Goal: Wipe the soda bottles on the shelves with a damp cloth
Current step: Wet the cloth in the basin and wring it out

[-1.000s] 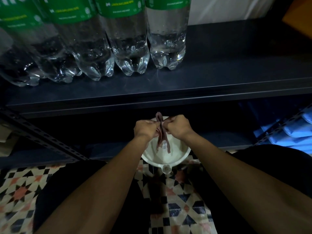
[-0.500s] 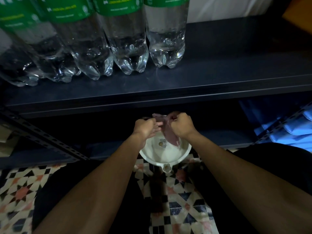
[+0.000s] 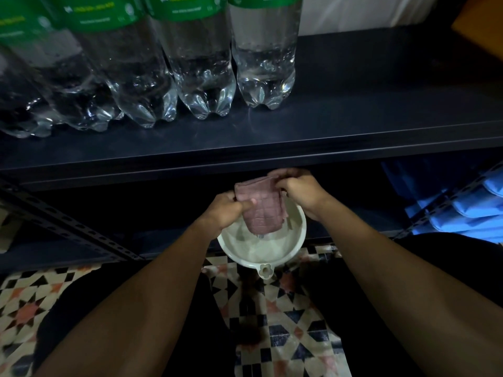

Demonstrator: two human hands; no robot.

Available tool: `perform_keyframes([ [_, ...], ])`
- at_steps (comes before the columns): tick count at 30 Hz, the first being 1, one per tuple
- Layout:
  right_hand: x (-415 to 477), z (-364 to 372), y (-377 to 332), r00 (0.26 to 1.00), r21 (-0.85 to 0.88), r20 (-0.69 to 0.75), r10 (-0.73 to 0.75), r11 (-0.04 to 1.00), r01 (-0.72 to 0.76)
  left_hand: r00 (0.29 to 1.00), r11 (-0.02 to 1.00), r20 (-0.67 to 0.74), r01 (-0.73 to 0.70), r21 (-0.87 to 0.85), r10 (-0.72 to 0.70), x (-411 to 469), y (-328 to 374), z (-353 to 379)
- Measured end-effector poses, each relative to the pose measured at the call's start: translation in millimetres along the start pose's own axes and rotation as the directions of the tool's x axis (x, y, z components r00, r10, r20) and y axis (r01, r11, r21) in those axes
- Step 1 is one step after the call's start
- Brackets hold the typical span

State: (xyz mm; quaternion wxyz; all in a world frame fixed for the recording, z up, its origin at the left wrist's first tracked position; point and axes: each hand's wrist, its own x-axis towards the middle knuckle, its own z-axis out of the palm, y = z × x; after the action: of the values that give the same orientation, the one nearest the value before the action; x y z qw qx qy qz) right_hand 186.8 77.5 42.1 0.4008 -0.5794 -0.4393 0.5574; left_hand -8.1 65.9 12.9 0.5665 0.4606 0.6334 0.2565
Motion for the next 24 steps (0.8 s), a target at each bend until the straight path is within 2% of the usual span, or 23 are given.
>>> perform_keyframes([
  [2,-1.1,-1.1,-1.5,0.999,0.102,-0.027,0.046,0.994,-0.043,1.0,0.999,0.017,-0.006,-0.034,0.006,1.2,2.8,-0.7],
  [4,-4.9,-0.9,-2.1,0.995,0.134,0.002,0.101,0.986,-0.1,0.999,0.997,0.031,-0.005,-0.071,0.007,1.5,5.1,-1.6],
  [7,-10.8,-1.4,4.1,0.969,0.03,0.101,0.227,0.972,-0.231,0.999,0.992,0.042,-0.008,-0.124,0.013,1.5,7.3,-2.1],
  [10,-9.1,-1.6,15.9,0.955,-0.054,0.128,0.269,0.963,-0.264,0.999,0.987,0.032,-0.006,-0.164,0.012,1.3,7.8,-2.6],
  [12,-7.0,0.6,20.8,0.954,-0.083,0.117,0.277,0.96,-0.269,0.999,0.993,-0.039,-0.016,-0.114,0.012,2.6,5.4,-2.2],
  [17,-1.4,7.4,31.2,0.964,-0.165,0.07,0.258,0.956,-0.244,0.985,0.978,-0.154,-0.038,0.207,0.071,3.8,2.7,1.9],
  [19,0.4,8.0,34.4,0.964,-0.174,0.04,0.262,0.952,-0.252,0.982,0.974,-0.174,-0.037,0.223,0.077,5.1,1.9,3.6],
  [22,1.3,7.3,36.4,0.96,-0.163,0.0,0.282,0.947,-0.278,0.989,0.989,-0.141,-0.027,0.148,0.048,5.2,2.2,5.6],
  [24,1.0,6.8,36.8,0.955,-0.155,-0.018,0.297,0.943,-0.296,0.994,0.974,-0.101,-0.024,0.225,0.047,9.6,-0.2,6.5],
])
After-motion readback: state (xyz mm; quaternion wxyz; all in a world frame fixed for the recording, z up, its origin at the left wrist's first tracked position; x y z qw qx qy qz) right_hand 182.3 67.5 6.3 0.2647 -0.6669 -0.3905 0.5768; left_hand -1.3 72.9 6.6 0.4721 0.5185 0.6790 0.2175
